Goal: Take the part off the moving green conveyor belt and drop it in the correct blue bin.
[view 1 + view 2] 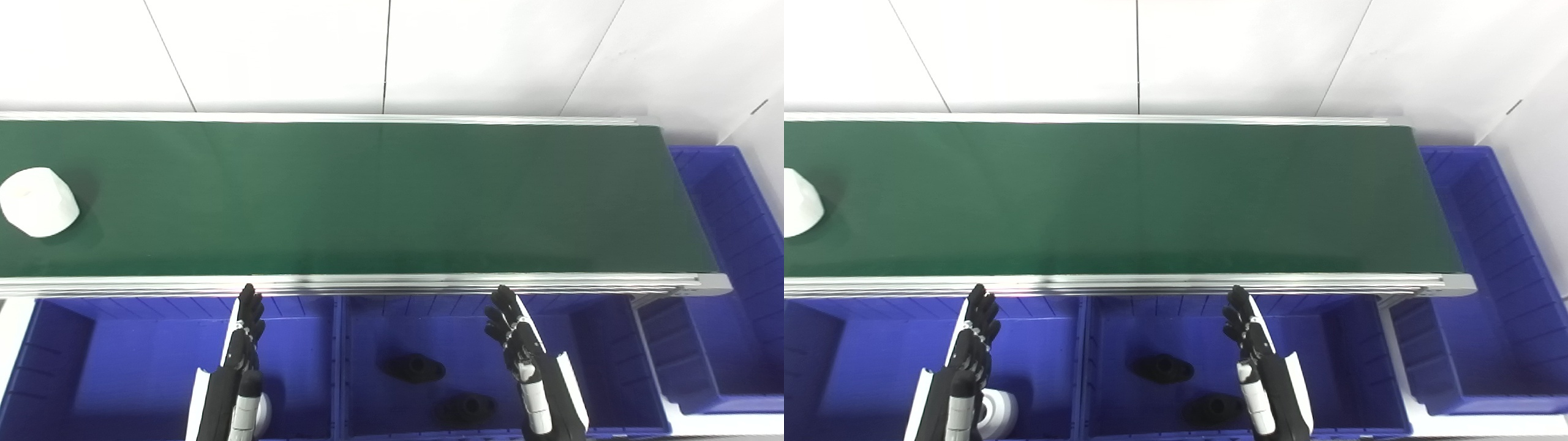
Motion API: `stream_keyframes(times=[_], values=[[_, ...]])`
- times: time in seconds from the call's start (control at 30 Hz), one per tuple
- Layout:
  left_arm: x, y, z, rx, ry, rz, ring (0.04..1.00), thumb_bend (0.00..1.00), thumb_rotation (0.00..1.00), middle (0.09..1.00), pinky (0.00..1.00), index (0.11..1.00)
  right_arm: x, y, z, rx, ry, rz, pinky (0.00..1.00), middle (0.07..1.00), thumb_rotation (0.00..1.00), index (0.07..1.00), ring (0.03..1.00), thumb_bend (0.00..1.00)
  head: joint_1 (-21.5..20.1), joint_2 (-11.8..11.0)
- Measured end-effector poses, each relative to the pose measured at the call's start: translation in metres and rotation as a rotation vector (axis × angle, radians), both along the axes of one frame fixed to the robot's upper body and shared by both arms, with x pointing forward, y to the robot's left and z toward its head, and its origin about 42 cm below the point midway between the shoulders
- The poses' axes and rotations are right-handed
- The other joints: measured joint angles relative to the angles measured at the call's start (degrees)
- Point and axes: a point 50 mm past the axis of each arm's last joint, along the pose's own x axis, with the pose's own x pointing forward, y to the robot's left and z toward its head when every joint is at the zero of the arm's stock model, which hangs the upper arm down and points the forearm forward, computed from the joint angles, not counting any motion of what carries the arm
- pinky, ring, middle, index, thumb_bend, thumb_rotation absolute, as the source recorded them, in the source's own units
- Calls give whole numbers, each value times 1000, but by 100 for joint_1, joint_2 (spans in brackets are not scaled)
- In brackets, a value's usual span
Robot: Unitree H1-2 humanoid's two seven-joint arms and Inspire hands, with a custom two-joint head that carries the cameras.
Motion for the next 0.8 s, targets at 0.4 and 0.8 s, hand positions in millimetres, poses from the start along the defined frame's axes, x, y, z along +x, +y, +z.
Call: stream_keyframes(times=[0.4,0.8], values=[[0,0,0,-1,0,0,1000,714,1000,1000,1000,1000,0,-1,0,-2,0,0,923,959,997,977,942,848,-9,35],[0,-1,0,-5,-1,0,1000,718,1000,1000,1000,1000,0,-1,0,-1,0,-2,924,958,989,978,943,835,0,26]])
